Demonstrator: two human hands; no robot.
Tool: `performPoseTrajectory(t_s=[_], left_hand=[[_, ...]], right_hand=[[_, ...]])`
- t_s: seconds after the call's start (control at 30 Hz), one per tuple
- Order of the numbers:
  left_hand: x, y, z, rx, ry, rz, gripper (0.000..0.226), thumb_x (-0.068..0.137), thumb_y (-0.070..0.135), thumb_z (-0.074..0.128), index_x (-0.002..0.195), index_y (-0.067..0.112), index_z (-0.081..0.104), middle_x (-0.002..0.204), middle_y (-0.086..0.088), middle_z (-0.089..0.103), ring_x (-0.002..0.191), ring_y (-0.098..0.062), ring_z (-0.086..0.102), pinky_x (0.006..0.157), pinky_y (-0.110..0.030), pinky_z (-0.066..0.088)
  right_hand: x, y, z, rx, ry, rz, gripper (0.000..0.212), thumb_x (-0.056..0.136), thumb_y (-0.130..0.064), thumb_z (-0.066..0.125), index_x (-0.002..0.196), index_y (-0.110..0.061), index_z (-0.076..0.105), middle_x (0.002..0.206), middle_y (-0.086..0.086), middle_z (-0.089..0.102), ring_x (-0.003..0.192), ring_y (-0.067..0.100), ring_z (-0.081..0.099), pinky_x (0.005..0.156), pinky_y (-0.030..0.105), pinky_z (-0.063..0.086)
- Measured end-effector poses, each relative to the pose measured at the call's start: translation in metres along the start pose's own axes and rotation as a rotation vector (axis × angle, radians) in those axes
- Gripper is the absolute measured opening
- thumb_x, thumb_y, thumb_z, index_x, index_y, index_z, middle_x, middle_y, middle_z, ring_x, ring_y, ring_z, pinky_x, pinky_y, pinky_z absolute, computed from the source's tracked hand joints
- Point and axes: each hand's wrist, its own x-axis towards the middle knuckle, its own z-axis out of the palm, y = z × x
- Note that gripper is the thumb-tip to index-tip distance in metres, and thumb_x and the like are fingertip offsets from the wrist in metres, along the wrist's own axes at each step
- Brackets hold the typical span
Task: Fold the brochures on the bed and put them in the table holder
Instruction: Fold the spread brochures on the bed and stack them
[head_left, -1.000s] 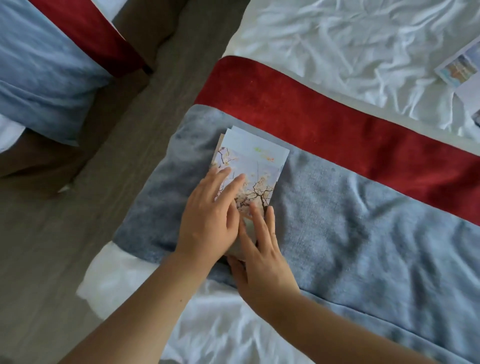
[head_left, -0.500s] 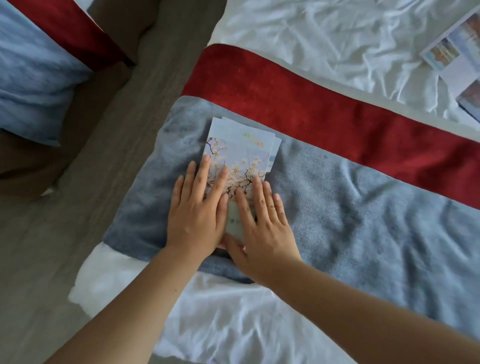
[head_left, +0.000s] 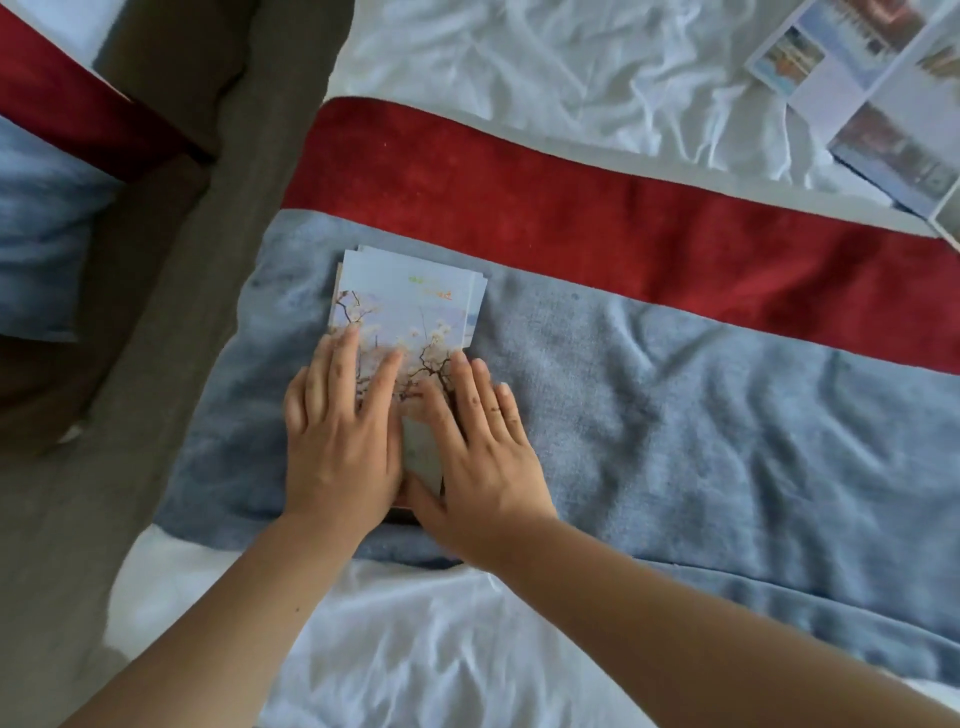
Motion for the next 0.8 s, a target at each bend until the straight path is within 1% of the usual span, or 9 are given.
performPoseTrajectory(t_s=[0.1, 0.2, 0.27, 0.37, 0.4, 0.47, 0.57, 0.67, 0.8], left_hand=[[0.017, 0.033, -0.012, -0.024, -0.041, 0.045, 0.056, 0.095, 0.03, 0.038, 0.149, 0.021, 0.049, 0.163, -0.019, 0.029, 0.15, -0.041, 0.025, 0.116, -0.059, 0.022], [0.048, 0.084, -0.024, -0.041, -0.106, 0.111, 0.062, 0.092, 0.033, 0.032, 0.152, 0.022, 0.044, 0.165, -0.016, 0.026, 0.152, -0.038, 0.022, 0.117, -0.058, 0.019], [0.074, 0.123, -0.029, -0.056, -0.125, 0.169, 0.062, 0.093, 0.034, 0.03, 0.152, 0.022, 0.043, 0.165, -0.016, 0.025, 0.153, -0.037, 0.021, 0.118, -0.056, 0.018], [0.114, 0.186, -0.031, -0.049, -0.157, 0.226, 0.058, 0.096, 0.036, 0.035, 0.152, 0.025, 0.045, 0.166, -0.012, 0.025, 0.153, -0.033, 0.022, 0.12, -0.052, 0.017], [0.126, 0.208, -0.029, -0.044, -0.186, 0.237, 0.056, 0.099, 0.038, 0.036, 0.154, 0.027, 0.042, 0.167, -0.01, 0.023, 0.154, -0.032, 0.02, 0.121, -0.05, 0.015], [0.148, 0.252, -0.023, -0.023, -0.251, 0.27, 0.057, 0.103, 0.044, 0.035, 0.158, 0.031, 0.03, 0.17, -0.007, 0.013, 0.155, -0.029, 0.013, 0.123, -0.046, 0.01], [0.177, 0.312, -0.014, 0.013, -0.287, 0.359, 0.061, 0.103, 0.05, 0.03, 0.161, 0.032, 0.018, 0.17, -0.008, 0.007, 0.155, -0.029, 0.01, 0.124, -0.046, 0.008], [0.204, 0.366, -0.003, 0.058, -0.307, 0.445, 0.061, 0.103, 0.05, 0.029, 0.16, 0.033, 0.015, 0.17, -0.007, 0.004, 0.154, -0.029, 0.014, 0.123, -0.046, 0.01], [0.237, 0.426, 0.016, 0.099, -0.327, 0.467, 0.061, 0.104, 0.049, 0.029, 0.16, 0.034, 0.011, 0.17, -0.009, 0.004, 0.154, -0.031, 0.014, 0.123, -0.047, 0.013]], right_hand=[[-0.003, 0.032, -0.023, 0.035, 0.069, 0.052, 0.078, 0.101, -0.048, 0.047, 0.164, -0.011, 0.02, 0.172, 0.016, 0.005, 0.159, 0.03, -0.001, 0.128, 0.043, -0.002], [-0.008, 0.084, -0.057, 0.041, 0.112, 0.159, 0.072, 0.105, -0.05, 0.027, 0.165, -0.013, 0.01, 0.172, 0.013, 0.002, 0.159, 0.026, -0.006, 0.128, 0.04, -0.005], [-0.011, 0.124, -0.082, 0.062, 0.149, 0.252, 0.072, 0.104, -0.052, 0.018, 0.165, -0.015, 0.006, 0.173, 0.01, 0.0, 0.159, 0.023, -0.008, 0.128, 0.037, -0.008], [-0.019, 0.191, -0.121, 0.058, 0.204, 0.379, 0.07, 0.107, -0.052, 0.022, 0.166, -0.018, 0.006, 0.173, 0.006, -0.003, 0.159, 0.02, -0.01, 0.127, 0.034, -0.012], [-0.022, 0.213, -0.134, 0.05, 0.216, 0.413, 0.069, 0.107, -0.052, 0.023, 0.166, -0.019, 0.004, 0.173, 0.005, -0.005, 0.159, 0.02, -0.012, 0.127, 0.034, -0.013], [-0.03, 0.255, -0.159, 0.031, 0.237, 0.467, 0.07, 0.107, -0.053, 0.022, 0.165, -0.02, 0.001, 0.173, 0.004, -0.007, 0.158, 0.018, -0.014, 0.126, 0.034, -0.013], [-0.04, 0.31, -0.19, 0.005, 0.269, 0.551, 0.071, 0.107, -0.052, 0.021, 0.165, -0.018, -0.002, 0.173, 0.004, -0.008, 0.158, 0.018, -0.014, 0.128, 0.037, -0.009], [-0.045, 0.361, -0.209, -0.05, 0.247, 0.644, 0.073, 0.107, -0.051, 0.023, 0.164, -0.019, -0.008, 0.172, 0.005, -0.016, 0.157, 0.02, -0.019, 0.127, 0.038, -0.011], [-0.055, 0.429, -0.225, -0.125, 0.192, 0.805, 0.076, 0.105, -0.056, 0.024, 0.164, -0.023, -0.011, 0.169, 0.009, -0.024, 0.156, 0.028, -0.022, 0.127, 0.045, -0.011]])
